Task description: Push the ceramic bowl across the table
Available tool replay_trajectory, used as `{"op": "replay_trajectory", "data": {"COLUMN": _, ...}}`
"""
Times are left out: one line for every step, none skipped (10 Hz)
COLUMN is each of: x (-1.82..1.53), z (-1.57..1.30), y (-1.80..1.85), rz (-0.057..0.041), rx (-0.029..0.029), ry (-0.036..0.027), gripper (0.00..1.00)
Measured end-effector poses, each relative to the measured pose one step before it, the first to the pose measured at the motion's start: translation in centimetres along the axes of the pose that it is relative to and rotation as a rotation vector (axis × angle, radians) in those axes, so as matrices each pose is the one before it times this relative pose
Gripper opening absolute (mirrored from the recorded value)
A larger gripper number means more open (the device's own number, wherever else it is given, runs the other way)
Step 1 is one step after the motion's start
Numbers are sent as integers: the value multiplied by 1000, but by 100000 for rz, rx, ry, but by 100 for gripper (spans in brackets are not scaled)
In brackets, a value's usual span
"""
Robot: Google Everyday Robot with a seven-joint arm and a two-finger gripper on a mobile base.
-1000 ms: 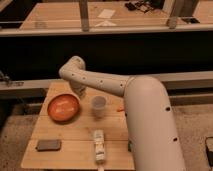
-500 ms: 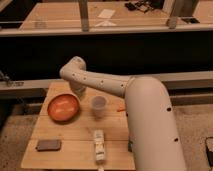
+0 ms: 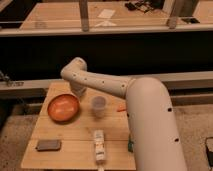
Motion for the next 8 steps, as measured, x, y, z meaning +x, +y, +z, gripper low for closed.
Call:
{"op": "replay_trajectory", "data": {"x": -2, "z": 58, "y": 43, "rz": -1507, "rx": 228, "ry": -150, "gripper": 6}}
{"op": "replay_trajectory", "data": {"x": -41, "z": 48, "y": 140, "rz": -1227, "rx": 118, "ry": -398, "gripper": 6}}
{"op": "replay_trajectory", "data": {"x": -100, "z": 109, "y": 187, "rz": -2918, "rx": 120, "ry": -590, "gripper": 6}}
{"op": "replay_trajectory", "data": {"x": -51, "z": 48, "y": 56, "rz": -790, "rx": -34, "ry": -245, "gripper": 6}}
{"op": "replay_trajectory", "data": {"x": -78, "z": 86, "y": 37, "rz": -282, "rx": 103, "ry": -549, "gripper": 6}}
{"op": "replay_trajectory", "data": {"x": 15, "z": 12, "y": 28, "rz": -275, "rx": 163, "ry": -159, "gripper": 6}}
{"op": "replay_trajectory", "data": {"x": -46, "z": 122, "y": 70, "rz": -605, "rx": 7, "ry": -266, "gripper": 6}}
{"op": "replay_trajectory", "data": {"x": -42, "z": 106, "y": -31, "rz": -1016, "rx": 116, "ry": -213, "gripper": 6}}
